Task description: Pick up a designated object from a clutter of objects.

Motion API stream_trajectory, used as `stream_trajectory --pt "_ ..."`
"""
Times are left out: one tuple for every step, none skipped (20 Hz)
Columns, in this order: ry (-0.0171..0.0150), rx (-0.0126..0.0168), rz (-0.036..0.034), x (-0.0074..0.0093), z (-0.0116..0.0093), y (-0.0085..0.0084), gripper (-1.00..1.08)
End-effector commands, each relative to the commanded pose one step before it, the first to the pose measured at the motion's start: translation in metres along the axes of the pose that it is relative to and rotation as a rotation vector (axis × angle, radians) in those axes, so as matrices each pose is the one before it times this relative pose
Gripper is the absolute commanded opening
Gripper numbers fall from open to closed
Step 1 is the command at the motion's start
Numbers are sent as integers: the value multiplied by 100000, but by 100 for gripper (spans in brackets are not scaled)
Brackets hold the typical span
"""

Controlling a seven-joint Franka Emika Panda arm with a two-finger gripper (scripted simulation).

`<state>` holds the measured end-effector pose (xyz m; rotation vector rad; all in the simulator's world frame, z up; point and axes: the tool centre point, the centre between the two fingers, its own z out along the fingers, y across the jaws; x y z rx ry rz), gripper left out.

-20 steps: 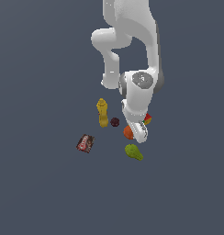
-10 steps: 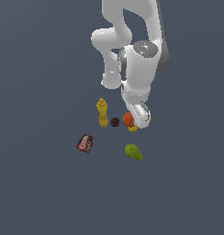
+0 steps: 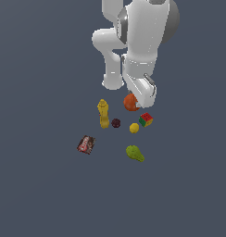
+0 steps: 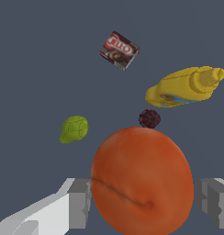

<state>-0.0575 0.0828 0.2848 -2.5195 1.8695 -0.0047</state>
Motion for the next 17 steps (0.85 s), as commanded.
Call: stream_trajectory --pt "6 -98 14 61 -2154 391 -100" --pt "-1 -48 6 23 -729 118 -100" --pt "-1 -48 6 23 -679 104 -100" --pt "0 -48 6 22 -630 91 -100" --pt "0 -48 6 21 -580 81 -100" --pt "0 -48 6 20 -531 72 -100" --pt "0 0 0 15 -503 79 -100" --pt "1 -48 6 17 -429 53 -100" --pt "1 -48 6 16 -377 43 -100" --pt "0 0 0 12 -348 48 -100" --pt "2 -48 6 13 -273 20 -100" --pt "0 0 0 10 -245 25 -100" --pt "0 0 0 9 -192 12 -100" --pt "0 0 0 8 -140 -1 -100" --pt "5 -48 4 7 -65 -31 -100" --pt "0 0 0 6 -36 -26 -100" --pt "0 0 0 3 0 -18 -100"
